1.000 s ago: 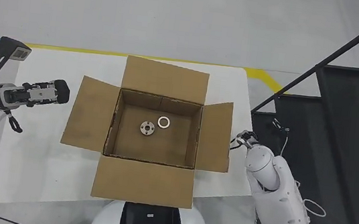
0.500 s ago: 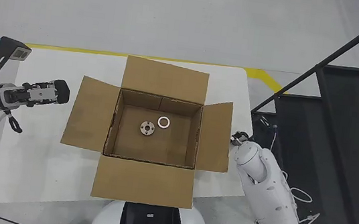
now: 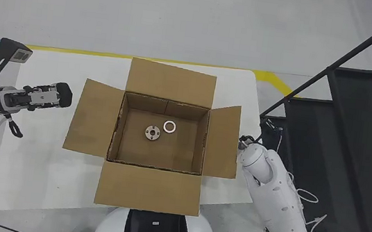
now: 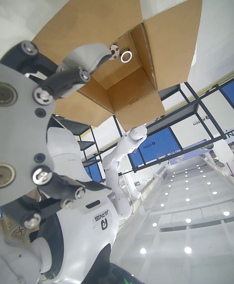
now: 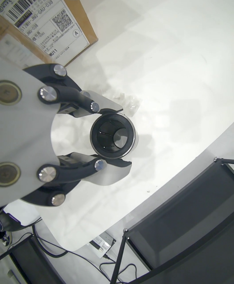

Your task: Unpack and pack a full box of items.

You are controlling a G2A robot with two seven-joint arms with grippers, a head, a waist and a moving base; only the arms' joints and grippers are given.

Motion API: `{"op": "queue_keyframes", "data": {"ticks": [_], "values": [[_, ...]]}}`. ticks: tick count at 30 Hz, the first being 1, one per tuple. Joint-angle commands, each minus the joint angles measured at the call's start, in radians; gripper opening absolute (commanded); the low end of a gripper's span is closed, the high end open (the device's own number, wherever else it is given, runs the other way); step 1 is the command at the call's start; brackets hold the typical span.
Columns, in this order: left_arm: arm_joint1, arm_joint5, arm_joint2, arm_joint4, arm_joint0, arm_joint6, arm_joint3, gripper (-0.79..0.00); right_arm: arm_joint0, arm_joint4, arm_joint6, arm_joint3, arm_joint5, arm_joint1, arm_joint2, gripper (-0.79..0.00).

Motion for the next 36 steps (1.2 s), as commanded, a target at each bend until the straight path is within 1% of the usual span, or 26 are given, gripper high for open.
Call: {"op": "queue_keyframes", "data": {"ticks": [1, 4, 7, 11, 14, 17, 19, 21, 23, 26, 28, 29, 33, 36], "values": [[0.000, 0.000, 0.000, 0.000, 0.000, 0.000, 0.000, 0.000, -0.004, 0.006, 0.001, -0.005, -0.003, 0.000, 0.007, 0.000], [0.000, 0.000, 0.000, 0.000, 0.000, 0.000, 0.000, 0.000, -0.021, 0.019, 0.003, -0.032, -0.013, 0.002, 0.031, 0.000], [0.000, 0.000, 0.000, 0.000, 0.000, 0.000, 0.000, 0.000, -0.055, 0.033, -0.017, -0.094, -0.019, 0.005, 0.069, 0.000], [0.000, 0.000, 0.000, 0.000, 0.000, 0.000, 0.000, 0.000, -0.136, 0.083, -0.067, -0.242, -0.046, 0.006, 0.133, 0.000], [0.000, 0.000, 0.000, 0.000, 0.000, 0.000, 0.000, 0.000, -0.200, 0.127, -0.158, -0.356, -0.081, 0.003, 0.186, 0.000], [0.000, 0.000, 0.000, 0.000, 0.000, 0.000, 0.000, 0.000, -0.252, 0.187, -0.267, -0.462, -0.147, -0.006, 0.219, 0.000], [0.000, 0.000, 0.000, 0.000, 0.000, 0.000, 0.000, 0.000, -0.283, 0.213, -0.339, -0.523, -0.211, -0.011, 0.223, 0.000], [0.000, 0.000, 0.000, 0.000, 0.000, 0.000, 0.000, 0.000, -0.309, 0.221, -0.379, -0.572, -0.277, -0.014, 0.207, 0.000], [0.000, 0.000, 0.000, 0.000, 0.000, 0.000, 0.000, 0.000, -0.326, 0.191, -0.396, -0.618, -0.338, -0.015, 0.179, 0.000], [0.000, 0.000, 0.000, 0.000, 0.000, 0.000, 0.000, 0.000, -0.335, 0.101, -0.388, -0.681, -0.408, -0.012, 0.120, 0.000], [0.000, 0.000, 0.000, 0.000, 0.000, 0.000, 0.000, 0.000, -0.333, 0.024, -0.354, -0.717, -0.444, -0.009, 0.070, 0.000], [0.000, 0.000, 0.000, 0.000, 0.000, 0.000, 0.000, 0.000, -0.332, -0.016, -0.334, -0.731, -0.442, -0.008, 0.046, 0.000], [0.000, 0.000, 0.000, 0.000, 0.000, 0.000, 0.000, 0.000, -0.304, -0.133, -0.199, -0.793, -0.445, -0.006, -0.078, 0.000], [0.000, 0.000, 0.000, 0.000, 0.000, 0.000, 0.000, 0.000, -0.259, -0.225, -0.008, -0.787, -0.448, -0.005, -0.188, 0.000]]}}
